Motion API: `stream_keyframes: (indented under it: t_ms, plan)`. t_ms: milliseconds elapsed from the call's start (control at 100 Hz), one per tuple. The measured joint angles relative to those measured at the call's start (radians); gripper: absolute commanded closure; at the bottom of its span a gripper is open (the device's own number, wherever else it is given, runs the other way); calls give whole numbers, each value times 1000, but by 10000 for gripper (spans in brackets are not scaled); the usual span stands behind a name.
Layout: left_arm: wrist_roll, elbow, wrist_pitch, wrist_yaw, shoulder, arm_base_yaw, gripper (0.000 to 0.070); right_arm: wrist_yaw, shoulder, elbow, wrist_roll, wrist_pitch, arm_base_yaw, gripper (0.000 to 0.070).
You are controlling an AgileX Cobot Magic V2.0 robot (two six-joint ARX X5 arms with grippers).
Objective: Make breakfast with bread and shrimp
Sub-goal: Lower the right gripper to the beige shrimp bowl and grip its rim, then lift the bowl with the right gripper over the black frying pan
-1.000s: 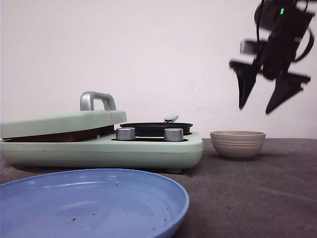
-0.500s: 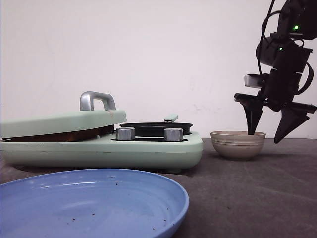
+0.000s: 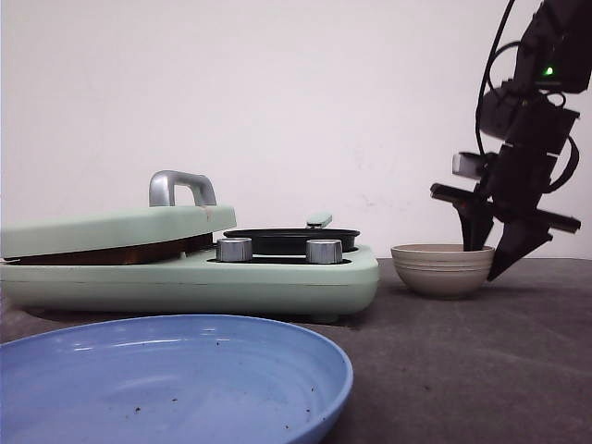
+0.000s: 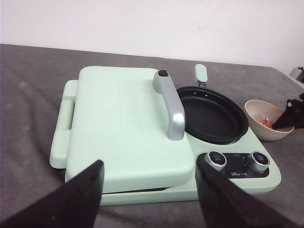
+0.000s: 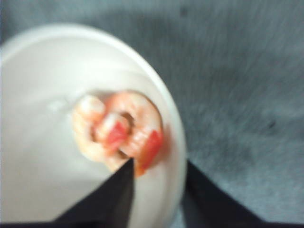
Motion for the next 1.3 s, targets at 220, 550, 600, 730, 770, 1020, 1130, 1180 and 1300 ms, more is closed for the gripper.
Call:
stream_keyframes:
  t_ms: [220,550,600,730,770,1020,1130,1180,1300]
  plan:
    - [0,0,0,0,0,0,387,-3,3,8,4,12,2,700]
    - [0,0,0,0,0,0,387,-54,3,8,2,5,3,700]
    - [0,0,0,0,0,0,387,-55,3,8,2,3,3,700]
    - [0,0,0,0,0,0,387,-56,3,8,1,3,3,700]
    - [0,0,0,0,0,0,387,-56,3,8,1,4,3,700]
    - [0,0,0,0,0,0,387,-57,0,7,-5,10,3,700]
    - [0,0,0,0,0,0,387,-62,-25,4,-9,26,5,700]
    - [0,0,0,0,0,0,387,-70,-43,4,-9,38,6,700]
    - [0,0,0,0,0,0,387,-80,-101,4,-9,65,15,700]
